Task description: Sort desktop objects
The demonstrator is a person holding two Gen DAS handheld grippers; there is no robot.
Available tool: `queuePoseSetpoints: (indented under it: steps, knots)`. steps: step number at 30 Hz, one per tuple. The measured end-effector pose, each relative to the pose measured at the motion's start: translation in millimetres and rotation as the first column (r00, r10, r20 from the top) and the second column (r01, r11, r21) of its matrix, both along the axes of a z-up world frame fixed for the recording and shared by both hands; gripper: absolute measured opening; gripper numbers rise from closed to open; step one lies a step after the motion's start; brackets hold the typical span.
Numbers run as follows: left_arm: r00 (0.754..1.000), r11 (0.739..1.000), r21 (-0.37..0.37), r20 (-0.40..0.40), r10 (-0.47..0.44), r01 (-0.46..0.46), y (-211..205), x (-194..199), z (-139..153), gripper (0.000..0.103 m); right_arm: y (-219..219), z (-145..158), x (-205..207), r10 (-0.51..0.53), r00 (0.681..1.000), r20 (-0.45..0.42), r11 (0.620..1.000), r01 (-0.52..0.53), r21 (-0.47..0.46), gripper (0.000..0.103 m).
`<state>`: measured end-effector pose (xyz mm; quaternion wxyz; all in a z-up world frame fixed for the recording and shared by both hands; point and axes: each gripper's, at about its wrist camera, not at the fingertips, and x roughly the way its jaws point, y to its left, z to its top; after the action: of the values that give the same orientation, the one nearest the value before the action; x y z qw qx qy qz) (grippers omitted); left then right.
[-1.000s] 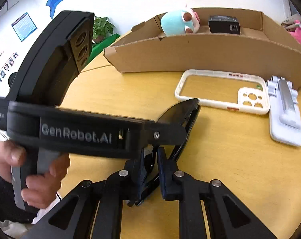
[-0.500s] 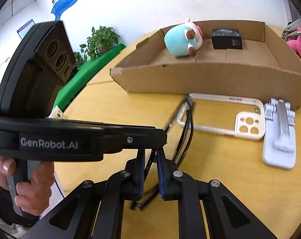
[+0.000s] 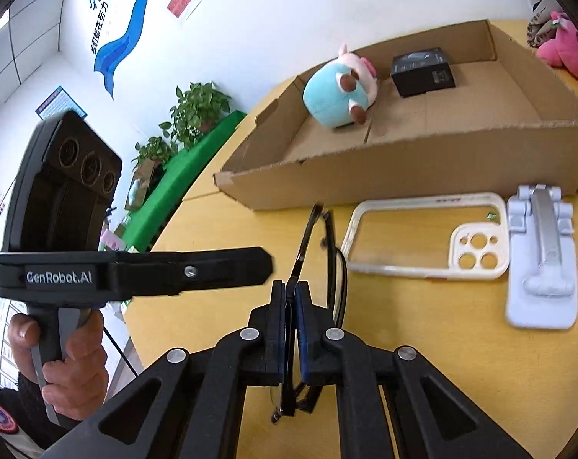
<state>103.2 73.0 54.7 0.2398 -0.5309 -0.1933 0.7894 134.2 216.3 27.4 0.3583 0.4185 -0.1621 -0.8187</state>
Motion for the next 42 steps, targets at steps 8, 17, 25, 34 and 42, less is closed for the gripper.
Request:
queuePoseSetpoints:
  steps: [8,17,25,34,42]
  knots:
    - [0.96,0.987,0.159,0.275,-0.045,0.0,-9.8,-17.3,-83.1,0.049,16.6,-19.3,-9.3,-0.038,0.996,0.082,0.999,0.04,-0.017,0.006]
    - [0.967,0.909,0.416,0.238,-0.092,-0.016,2.3,-20.7,-99.2,0.005,45.4,-38.0,-7.2,-0.089,0.981,0.173,0.993,0.102,-0.067,0.006]
    - [0.989,0.853,0.517,0.081,-0.128,0.068,3.2,-19.8,-67.1,0.005,28.8,-44.3,-5.1,-0.014,0.979,0.204,0.997,0.028,-0.066,0.006]
    - [0.982,0.943,0.331,0.172,-0.079,0.018,-7.4,-38.8,-83.2,0.065,16.1,-17.4,9.6,-0.042,0.997,0.059,0.986,0.032,0.162,0.091]
    - [0.969,0.941,0.338,0.227,-0.092,0.01,4.1,-44.5,-99.9,0.066,22.6,-7.2,9.7,-0.031,0.998,-0.053,0.94,0.047,0.338,0.091]
